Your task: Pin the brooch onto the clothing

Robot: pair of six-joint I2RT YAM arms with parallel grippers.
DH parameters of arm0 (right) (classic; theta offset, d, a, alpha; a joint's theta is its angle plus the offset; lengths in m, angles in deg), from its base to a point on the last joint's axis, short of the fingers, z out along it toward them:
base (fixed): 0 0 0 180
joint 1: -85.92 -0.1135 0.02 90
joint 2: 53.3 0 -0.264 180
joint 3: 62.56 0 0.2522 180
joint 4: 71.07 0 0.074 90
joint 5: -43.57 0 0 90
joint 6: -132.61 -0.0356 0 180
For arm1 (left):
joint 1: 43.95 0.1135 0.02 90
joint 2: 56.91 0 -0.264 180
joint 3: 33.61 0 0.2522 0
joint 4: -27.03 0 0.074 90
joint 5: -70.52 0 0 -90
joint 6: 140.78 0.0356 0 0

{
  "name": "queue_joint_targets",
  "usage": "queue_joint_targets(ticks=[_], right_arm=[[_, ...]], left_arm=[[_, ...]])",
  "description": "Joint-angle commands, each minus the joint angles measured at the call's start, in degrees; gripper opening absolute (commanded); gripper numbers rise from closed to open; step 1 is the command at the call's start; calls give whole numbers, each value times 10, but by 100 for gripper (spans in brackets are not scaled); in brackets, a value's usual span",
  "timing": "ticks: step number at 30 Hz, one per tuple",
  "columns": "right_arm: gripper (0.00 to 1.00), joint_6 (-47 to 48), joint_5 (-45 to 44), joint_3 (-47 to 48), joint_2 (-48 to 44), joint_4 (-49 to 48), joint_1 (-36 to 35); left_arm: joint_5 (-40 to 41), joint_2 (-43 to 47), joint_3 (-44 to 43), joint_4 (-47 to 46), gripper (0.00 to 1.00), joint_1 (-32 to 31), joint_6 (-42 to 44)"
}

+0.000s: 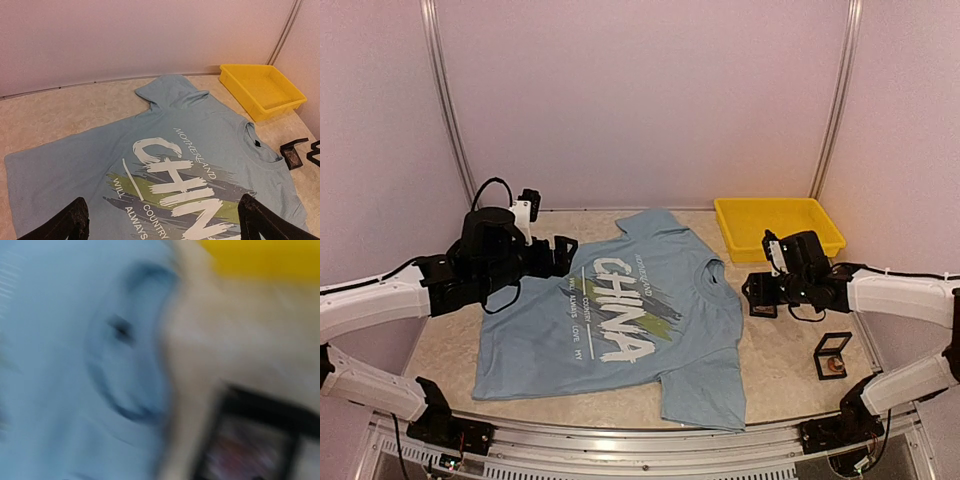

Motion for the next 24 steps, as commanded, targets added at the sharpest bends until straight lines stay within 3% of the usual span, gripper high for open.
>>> queue_joint_targets(ticks=[1,6,11,24], right_arm=[[75,-66,-130,-10,19,73,-6],[75,-60,-76,4,67,39,-6],[76,-60,-83,1,119,14,2],[60,-10,-118,35,159,-14,14]], left_arm=[[14,4,-11,22,99,4,-6],[22,20,11,23,99,9,-4],[16,21,24,19,99,18,-3],[6,17,29,24,99,33,-4]])
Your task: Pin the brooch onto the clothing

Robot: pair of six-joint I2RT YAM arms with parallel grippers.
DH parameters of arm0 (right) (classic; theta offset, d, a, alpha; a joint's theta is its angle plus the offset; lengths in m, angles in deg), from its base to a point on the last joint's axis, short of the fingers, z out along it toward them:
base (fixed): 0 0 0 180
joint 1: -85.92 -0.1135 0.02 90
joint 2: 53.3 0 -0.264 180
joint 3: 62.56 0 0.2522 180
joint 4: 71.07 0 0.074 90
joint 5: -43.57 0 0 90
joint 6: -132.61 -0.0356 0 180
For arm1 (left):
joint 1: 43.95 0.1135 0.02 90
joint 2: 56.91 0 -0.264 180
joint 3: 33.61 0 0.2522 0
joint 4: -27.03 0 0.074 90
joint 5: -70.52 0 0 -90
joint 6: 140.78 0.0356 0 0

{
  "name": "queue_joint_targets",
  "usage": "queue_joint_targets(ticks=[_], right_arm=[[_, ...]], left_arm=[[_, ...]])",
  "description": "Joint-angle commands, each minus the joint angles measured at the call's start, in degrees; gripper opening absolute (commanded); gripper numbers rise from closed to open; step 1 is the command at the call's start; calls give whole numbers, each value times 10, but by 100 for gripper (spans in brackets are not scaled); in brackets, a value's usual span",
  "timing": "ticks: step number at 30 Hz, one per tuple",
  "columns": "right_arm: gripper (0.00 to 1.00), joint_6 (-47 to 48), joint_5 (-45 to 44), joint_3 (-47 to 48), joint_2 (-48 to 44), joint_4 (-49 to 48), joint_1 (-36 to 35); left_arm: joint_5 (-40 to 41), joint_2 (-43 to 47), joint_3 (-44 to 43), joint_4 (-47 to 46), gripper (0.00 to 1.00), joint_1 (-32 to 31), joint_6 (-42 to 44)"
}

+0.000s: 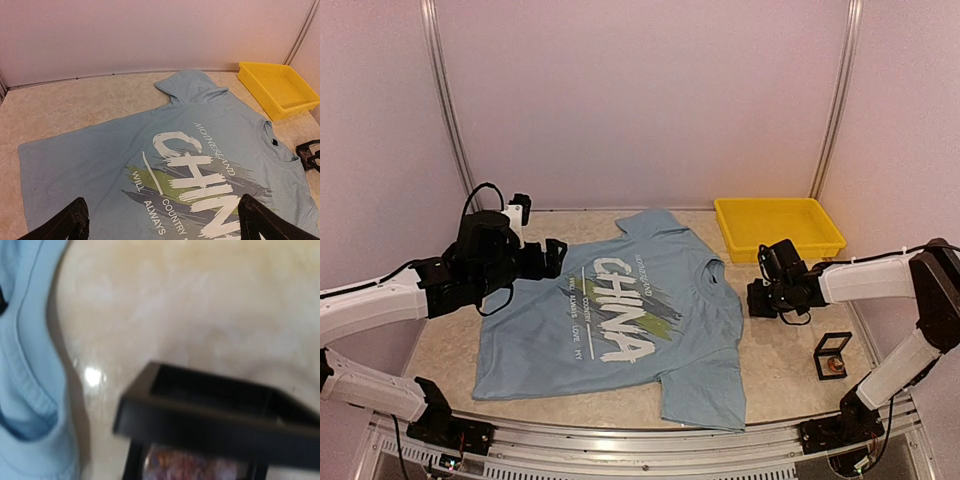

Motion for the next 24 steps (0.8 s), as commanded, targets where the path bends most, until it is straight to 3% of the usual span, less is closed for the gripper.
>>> queue_joint_targets(ticks=[1,9,19,24], right_arm=[[60,19,-10,15,21,-21,11],[65,49,4,21,51,-40,24],[60,63,32,5,83,-73,32],[52,62,37,7,87,-67,32]], left_arm=[[-9,6,10,6,99,8,-4],[-14,11,8,10,99,17,-5],[-20,0,5,15,99,21,-7],[-22,-2,4,15,99,22,-9]])
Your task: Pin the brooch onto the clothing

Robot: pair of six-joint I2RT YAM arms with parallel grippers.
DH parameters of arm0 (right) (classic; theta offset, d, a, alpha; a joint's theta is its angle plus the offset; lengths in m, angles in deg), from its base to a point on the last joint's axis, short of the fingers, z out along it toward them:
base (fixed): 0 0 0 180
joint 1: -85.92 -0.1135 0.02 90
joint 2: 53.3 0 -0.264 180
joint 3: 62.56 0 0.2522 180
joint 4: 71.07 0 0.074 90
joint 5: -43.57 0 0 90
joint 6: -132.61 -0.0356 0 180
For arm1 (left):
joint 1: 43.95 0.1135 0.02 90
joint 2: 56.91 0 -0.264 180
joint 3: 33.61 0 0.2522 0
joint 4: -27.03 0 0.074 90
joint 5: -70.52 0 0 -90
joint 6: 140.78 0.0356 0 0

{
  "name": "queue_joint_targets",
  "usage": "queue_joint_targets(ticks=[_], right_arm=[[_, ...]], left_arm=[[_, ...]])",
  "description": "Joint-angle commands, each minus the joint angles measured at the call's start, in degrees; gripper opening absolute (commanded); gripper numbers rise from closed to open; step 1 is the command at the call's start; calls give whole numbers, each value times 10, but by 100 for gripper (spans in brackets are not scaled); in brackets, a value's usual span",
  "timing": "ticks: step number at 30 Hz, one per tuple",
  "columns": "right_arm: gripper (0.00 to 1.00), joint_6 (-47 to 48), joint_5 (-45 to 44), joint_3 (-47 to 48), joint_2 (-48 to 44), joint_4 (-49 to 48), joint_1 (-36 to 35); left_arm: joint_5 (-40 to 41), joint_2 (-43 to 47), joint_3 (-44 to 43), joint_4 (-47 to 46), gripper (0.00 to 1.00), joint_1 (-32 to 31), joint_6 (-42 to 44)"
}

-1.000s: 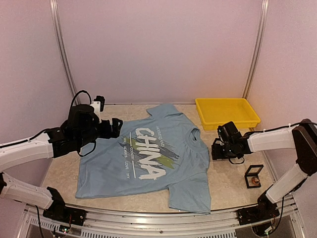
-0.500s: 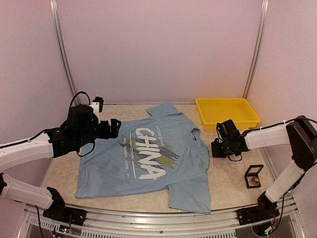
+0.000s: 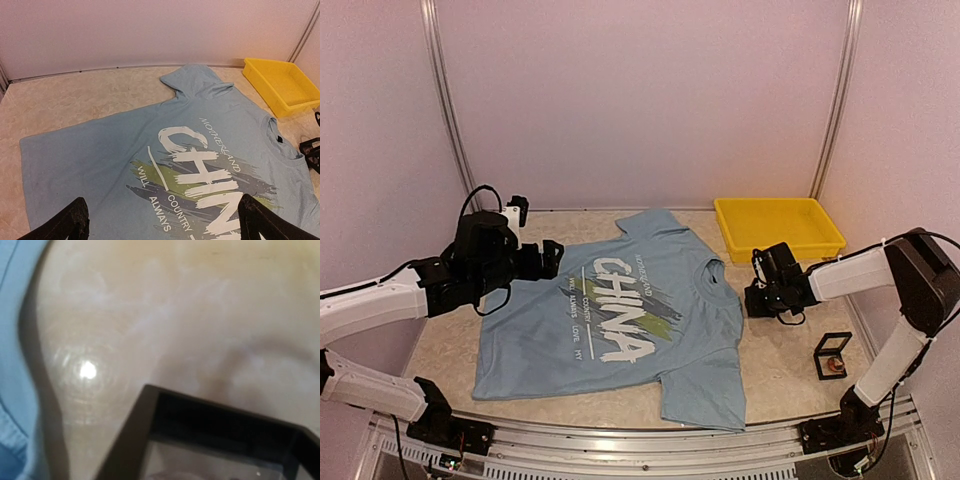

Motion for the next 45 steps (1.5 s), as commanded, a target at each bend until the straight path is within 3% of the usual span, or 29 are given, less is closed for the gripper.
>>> queue_joint_targets(ticks=[1,4,21,31,45], right_arm=[[50,5,9,-1,10,2,5],[44,8,8,-4,0,5,5],[28,16,9,1,-37,36,5],[0,5,6,1,-46,45,5],[0,31,40,34,-86,109,-6]], left_arm=[[-8,-3,-2,6,99,4,-4],[-10,-4,-1,7,99,5,-4],[-12,-9,-1,5,99,6,-3],[-10,-8,-1,7,99,9,3],[-12,10,9,-9,99,10,15]])
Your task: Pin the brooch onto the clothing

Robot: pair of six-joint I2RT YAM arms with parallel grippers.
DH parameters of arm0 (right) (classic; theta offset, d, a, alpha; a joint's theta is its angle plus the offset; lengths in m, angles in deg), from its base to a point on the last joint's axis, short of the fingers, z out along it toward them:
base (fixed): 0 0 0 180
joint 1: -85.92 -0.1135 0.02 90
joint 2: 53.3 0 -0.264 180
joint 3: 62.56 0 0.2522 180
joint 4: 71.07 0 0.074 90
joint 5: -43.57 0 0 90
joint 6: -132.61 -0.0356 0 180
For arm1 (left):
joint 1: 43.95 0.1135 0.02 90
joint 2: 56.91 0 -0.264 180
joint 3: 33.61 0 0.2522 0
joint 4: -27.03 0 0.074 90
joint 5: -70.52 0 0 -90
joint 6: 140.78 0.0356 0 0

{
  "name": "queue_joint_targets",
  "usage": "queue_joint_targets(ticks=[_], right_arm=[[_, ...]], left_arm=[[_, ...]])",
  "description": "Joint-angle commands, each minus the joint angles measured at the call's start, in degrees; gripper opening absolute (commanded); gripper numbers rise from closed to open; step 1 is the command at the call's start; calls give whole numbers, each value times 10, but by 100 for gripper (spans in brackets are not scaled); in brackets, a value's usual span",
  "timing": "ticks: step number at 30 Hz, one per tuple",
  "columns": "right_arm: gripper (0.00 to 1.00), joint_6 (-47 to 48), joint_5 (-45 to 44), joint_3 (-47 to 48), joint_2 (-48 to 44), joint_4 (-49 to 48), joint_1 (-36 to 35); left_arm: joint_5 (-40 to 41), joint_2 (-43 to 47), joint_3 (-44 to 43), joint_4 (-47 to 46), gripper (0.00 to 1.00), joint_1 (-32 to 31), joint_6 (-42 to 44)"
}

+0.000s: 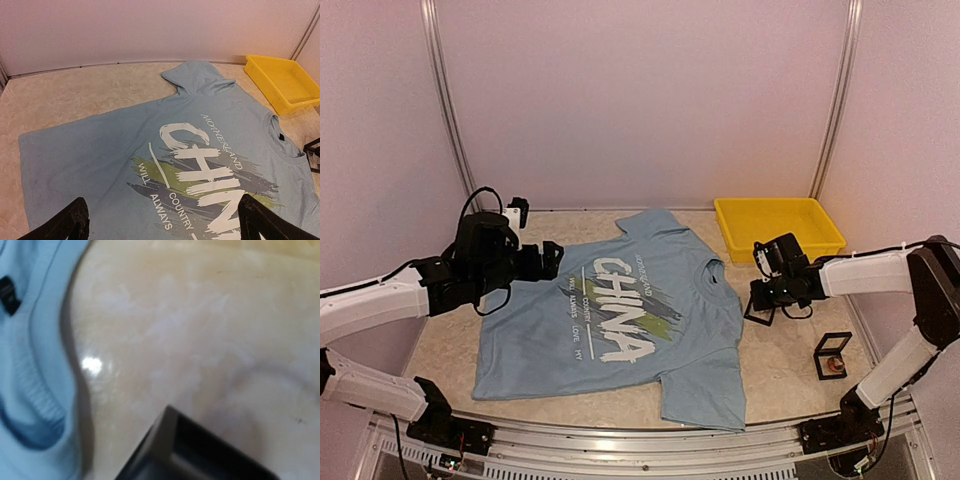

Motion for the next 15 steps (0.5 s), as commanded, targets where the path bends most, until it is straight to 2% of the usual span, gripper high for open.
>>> queue_joint_targets(ticks=[1,11,15], right_arm=[[0,15,32,24,-37,55,-9],[0,78,144,53,-122,120,-45],[0,105,207,45,-181,97,-64]], left_arm=[[-4,22,14,-25,99,2,17],[-40,58,19,-86,99,-25,48],[-73,68,4,-91,98,-53,79]])
